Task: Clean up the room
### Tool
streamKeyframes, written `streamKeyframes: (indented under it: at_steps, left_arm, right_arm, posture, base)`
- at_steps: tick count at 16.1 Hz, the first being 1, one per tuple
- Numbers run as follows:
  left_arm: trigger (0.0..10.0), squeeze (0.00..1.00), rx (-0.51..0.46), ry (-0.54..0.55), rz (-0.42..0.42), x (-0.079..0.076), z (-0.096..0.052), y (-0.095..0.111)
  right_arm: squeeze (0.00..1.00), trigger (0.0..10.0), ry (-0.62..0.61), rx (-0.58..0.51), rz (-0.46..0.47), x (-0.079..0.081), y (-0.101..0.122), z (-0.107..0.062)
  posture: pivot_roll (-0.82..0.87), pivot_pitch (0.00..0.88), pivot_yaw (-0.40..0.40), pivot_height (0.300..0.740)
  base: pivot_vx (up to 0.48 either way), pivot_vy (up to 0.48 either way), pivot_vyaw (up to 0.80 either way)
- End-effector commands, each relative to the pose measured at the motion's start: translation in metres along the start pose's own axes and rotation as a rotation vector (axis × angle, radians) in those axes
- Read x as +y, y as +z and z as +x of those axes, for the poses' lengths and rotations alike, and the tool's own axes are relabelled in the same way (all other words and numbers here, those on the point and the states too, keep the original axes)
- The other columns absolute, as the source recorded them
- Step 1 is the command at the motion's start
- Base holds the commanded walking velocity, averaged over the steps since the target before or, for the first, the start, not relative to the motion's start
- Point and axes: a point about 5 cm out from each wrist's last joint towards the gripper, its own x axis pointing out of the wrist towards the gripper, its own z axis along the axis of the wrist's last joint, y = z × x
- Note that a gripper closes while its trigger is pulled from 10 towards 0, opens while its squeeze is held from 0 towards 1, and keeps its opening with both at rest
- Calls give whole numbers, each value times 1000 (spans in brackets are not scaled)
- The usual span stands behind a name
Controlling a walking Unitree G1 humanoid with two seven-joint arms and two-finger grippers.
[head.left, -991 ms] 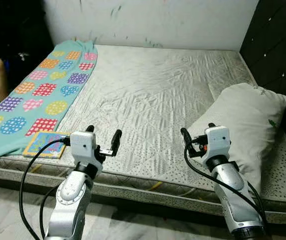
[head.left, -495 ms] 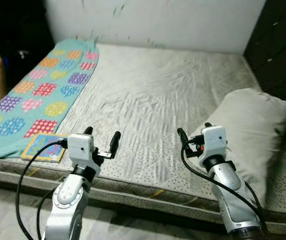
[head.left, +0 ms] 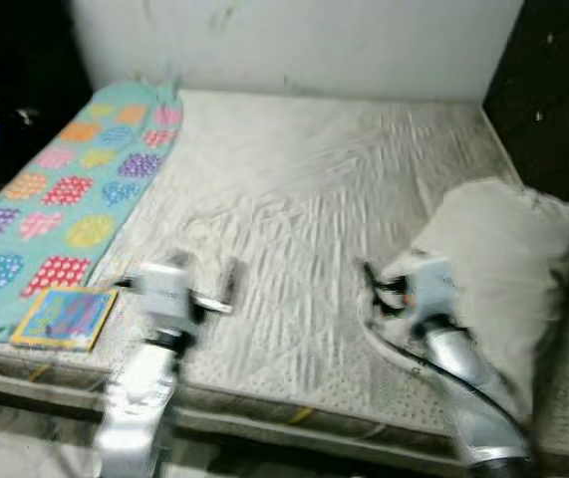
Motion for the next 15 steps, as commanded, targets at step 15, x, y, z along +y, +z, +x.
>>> streamKeyframes:
  at_steps: [15]
  left_arm:
    - [10000,0,8,52,34,11,-3,3]
  right_arm:
    - [0,10000,40,-25,4,9,8,5]
  posture:
    - [-56,50,18,740]
  base:
    - [0,-310,0]
